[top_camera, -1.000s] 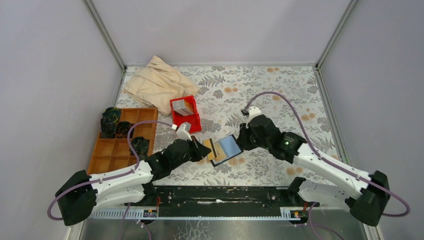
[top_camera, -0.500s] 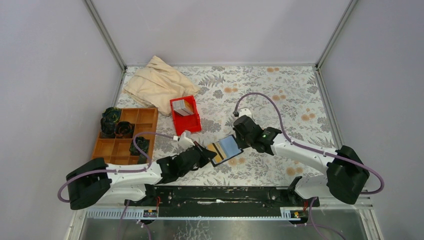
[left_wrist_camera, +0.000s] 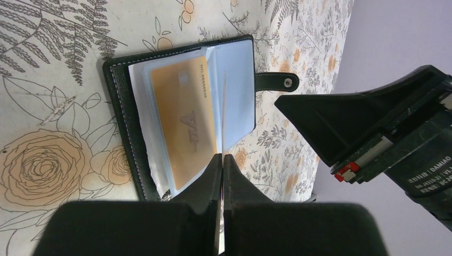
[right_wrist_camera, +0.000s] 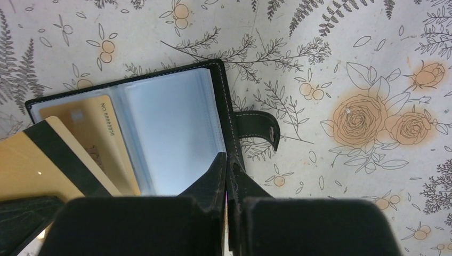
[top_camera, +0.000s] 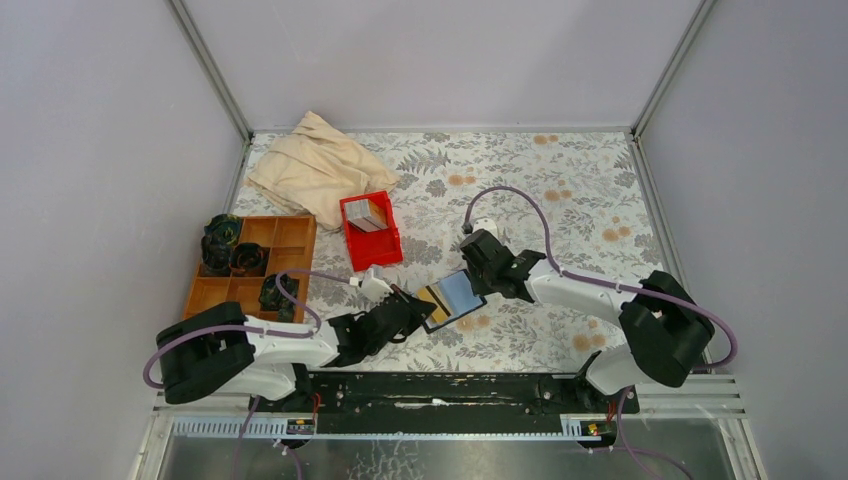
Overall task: Put the credit cards into the card holder
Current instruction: Insert the credit card into the card holder.
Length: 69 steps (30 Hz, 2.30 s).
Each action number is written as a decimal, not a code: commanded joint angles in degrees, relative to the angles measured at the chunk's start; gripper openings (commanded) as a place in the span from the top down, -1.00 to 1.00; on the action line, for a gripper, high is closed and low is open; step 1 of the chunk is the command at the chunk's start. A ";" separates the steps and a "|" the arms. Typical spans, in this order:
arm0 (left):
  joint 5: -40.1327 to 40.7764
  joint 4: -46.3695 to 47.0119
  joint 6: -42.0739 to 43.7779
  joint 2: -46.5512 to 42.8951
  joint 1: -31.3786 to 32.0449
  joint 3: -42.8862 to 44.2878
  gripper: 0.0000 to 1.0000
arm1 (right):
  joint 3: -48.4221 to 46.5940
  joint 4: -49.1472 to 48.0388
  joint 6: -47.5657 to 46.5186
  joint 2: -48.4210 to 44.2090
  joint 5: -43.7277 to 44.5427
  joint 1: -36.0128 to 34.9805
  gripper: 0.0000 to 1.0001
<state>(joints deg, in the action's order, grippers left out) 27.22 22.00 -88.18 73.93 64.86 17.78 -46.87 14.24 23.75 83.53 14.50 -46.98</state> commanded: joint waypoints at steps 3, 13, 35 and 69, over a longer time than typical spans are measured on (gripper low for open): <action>3.64 4.64 0.43 1.02 -0.11 1.29 1.00 | -2.89 -3.00 -1.20 2.17 1.02 1.25 1.00; 0.89 8.98 1.08 5.17 -1.57 1.40 1.00 | -3.14 -3.95 -1.51 4.37 0.22 2.66 1.00; -0.77 11.05 0.15 9.14 -2.45 1.20 1.00 | -3.96 -4.56 -1.38 8.02 -1.95 4.36 1.00; -8.16 30.22 -1.74 21.85 -4.59 -4.02 1.00 | -2.66 -6.22 -0.58 11.45 -4.85 5.19 1.00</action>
<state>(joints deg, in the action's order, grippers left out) 20.69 48.45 -89.54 93.17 60.62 15.22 -48.90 9.72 22.92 93.60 11.38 -42.02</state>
